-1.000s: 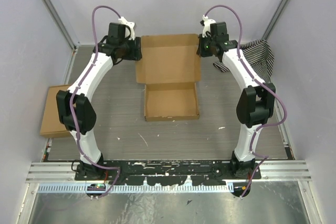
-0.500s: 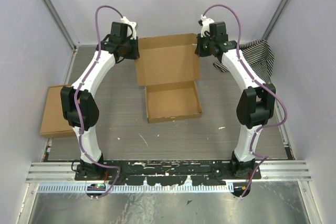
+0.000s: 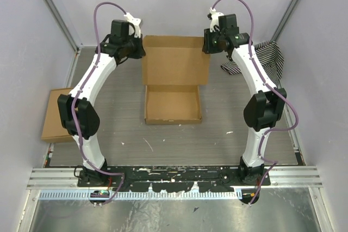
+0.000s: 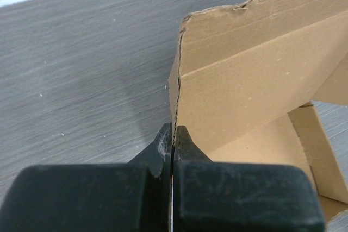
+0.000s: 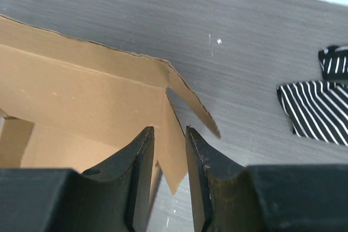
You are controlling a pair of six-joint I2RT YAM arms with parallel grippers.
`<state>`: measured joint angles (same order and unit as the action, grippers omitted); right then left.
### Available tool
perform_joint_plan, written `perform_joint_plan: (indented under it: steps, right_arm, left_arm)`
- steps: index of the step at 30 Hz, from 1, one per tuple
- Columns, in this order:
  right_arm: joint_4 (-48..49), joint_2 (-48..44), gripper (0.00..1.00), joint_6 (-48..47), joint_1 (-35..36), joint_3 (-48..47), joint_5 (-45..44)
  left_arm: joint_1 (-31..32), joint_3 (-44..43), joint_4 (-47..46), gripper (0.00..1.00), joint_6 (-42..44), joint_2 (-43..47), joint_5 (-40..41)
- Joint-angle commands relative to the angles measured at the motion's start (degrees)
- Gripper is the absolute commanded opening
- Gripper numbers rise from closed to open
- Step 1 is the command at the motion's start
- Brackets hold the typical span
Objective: Fold the paper box
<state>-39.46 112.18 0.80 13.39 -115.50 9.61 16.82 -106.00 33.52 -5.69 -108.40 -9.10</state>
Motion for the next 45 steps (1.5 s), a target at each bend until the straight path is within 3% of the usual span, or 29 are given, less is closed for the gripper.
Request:
perform_joint_plan:
  steps: [1, 9, 18, 24, 34, 45]
  right_arm:
    - [-3.97, 0.15, 0.36, -0.12, 0.1, -1.76, -1.73]
    - [-4.18, -1.12, 0.43, -0.31, 0.1, -1.02, -5.11]
    - [-4.31, -0.69, 0.44, -0.4, 0.12, -0.38, -3.1]
    - [-6.02, 1.32, 0.24, 3.94, 0.13, -1.45, 6.94]
    - [-7.38, 2.51, 0.04, 9.37, 0.1, -1.75, 1.79]
    - [0.76, 0.96, 0.01, 12.73, 0.12, -6.52, -8.65]
  left_arm:
    - [-0.12, 1.23, -6.53, 0.0, 1.63, 4.56, -2.11]
    - [-0.11, 3.64, -11.88, 0.0, 3.45, 6.06, -3.32]
    - [-0.05, 6.65, -13.72, 0.0, 3.22, 7.22, -3.51]
    - [0.01, 6.46, -14.53, 0.0, 0.62, 6.8, -4.16]
    - [0.25, 5.04, -13.73, 0.0, -1.98, 5.96, -3.54]
    - [1.74, -3.11, -10.06, 0.0, -7.54, 1.64, -0.13]
